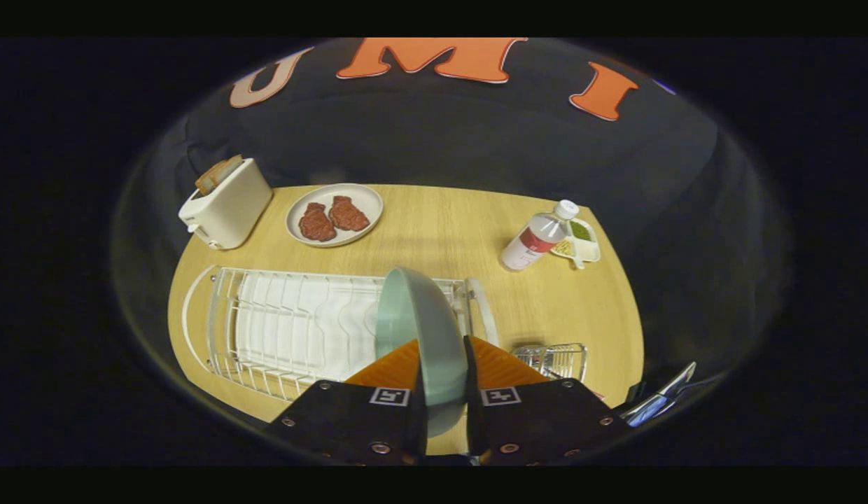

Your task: Take the plate from the dish rack, then take the spoon from the basket and place it into the plate.

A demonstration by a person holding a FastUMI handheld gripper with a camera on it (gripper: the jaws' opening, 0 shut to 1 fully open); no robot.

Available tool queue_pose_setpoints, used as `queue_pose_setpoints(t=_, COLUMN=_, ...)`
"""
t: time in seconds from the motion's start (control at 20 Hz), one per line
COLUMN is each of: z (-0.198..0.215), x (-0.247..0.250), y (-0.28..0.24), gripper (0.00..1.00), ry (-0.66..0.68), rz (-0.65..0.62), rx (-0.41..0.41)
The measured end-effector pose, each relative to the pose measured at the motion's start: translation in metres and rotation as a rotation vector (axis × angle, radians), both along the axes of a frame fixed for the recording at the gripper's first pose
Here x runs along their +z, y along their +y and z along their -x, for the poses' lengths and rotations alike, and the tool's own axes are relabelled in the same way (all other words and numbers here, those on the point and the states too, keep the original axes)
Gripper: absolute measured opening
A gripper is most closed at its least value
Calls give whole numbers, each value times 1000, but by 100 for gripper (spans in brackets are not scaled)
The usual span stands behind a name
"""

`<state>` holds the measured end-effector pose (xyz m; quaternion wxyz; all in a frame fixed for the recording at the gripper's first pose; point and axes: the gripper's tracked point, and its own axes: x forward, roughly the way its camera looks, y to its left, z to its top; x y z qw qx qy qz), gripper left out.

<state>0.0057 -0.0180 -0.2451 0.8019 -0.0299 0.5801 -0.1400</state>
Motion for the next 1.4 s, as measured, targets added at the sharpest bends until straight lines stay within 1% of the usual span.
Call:
queue_pose_setpoints(t=0.15, z=0, x=18, y=10, gripper=22, ry=-29, rz=-32, rx=-27)
queue_pose_setpoints(t=0.25, z=5, x=29, y=4, gripper=22, ry=-56, rz=-14, rx=-37)
queue_pose_setpoints(t=0.55, z=47, x=48, y=1, gripper=22, ry=-65, rz=-77, rx=-72)
queue_pose_setpoints(t=1.1, z=142, x=29, y=-9, gripper=22, ry=-56, rz=-349, rx=-179)
queue_pose_setpoints(t=1.4, z=195, x=10, y=-14, gripper=22, ry=-26, rz=-451, rx=-166)
